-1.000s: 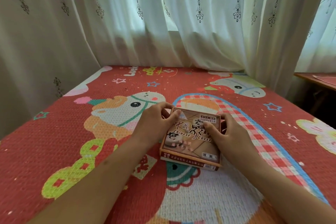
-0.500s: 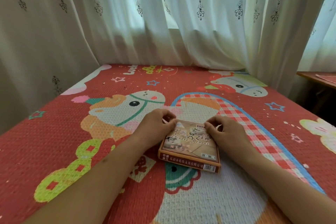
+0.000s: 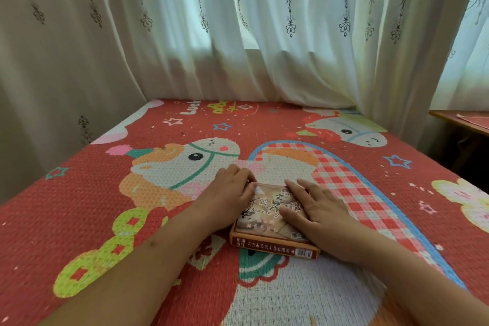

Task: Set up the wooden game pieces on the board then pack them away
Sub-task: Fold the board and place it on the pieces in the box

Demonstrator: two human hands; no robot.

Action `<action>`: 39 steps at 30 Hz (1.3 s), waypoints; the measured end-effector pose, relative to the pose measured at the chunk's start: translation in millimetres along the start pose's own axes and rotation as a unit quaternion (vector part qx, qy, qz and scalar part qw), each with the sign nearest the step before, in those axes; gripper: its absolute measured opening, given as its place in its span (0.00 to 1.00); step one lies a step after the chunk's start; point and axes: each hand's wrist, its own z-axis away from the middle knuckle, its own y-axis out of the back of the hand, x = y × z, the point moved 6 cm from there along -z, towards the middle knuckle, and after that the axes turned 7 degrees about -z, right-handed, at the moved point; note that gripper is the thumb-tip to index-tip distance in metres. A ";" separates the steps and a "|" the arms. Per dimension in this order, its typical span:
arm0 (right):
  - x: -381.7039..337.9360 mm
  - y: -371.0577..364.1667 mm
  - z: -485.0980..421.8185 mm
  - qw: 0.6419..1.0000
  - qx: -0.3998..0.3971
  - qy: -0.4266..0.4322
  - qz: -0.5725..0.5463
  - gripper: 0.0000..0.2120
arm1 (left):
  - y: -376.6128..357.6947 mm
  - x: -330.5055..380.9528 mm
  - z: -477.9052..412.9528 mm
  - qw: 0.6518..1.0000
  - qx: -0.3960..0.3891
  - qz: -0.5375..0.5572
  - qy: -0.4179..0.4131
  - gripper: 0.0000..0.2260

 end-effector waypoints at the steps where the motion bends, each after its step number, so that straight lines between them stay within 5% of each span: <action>1: -0.2 -0.3 -0.3 1.000 0.001 0.005 -0.005 0.40 | 0.4 1.1 1.6 1.000 0.001 -0.007 -0.004 0.13; 6: -2.2 4.3 4.7 0.999 0.009 0.013 -0.033 0.40 | 4.2 2.9 9.5 1.000 0.017 0.020 0.014 0.17; 10: 0.3 5.5 22.1 0.997 -0.030 0.064 -0.031 0.45 | 4.3 1.1 33.0 0.994 -0.101 0.047 -0.012 0.38; 15: 9.6 5.1 41.8 0.993 -0.069 0.099 -0.007 0.45 | 8.3 -2.7 67.1 0.980 -0.195 -0.015 -0.045 0.48; 28: 8.6 7.8 -24.1 0.996 -0.049 0.080 0.007 0.40 | 4.9 -29.6 30.1 0.985 -0.137 -0.096 -0.034 0.36; 33: -0.4 7.8 -54.9 0.998 -0.018 0.059 -0.009 0.35 | 7.4 -41.7 10.6 0.993 -0.093 -0.070 -0.002 0.42; 39: 0.5 3.8 -58.9 0.998 0.013 0.055 -0.013 0.33 | 5.6 -44.6 8.6 0.996 -0.054 -0.064 0.008 0.33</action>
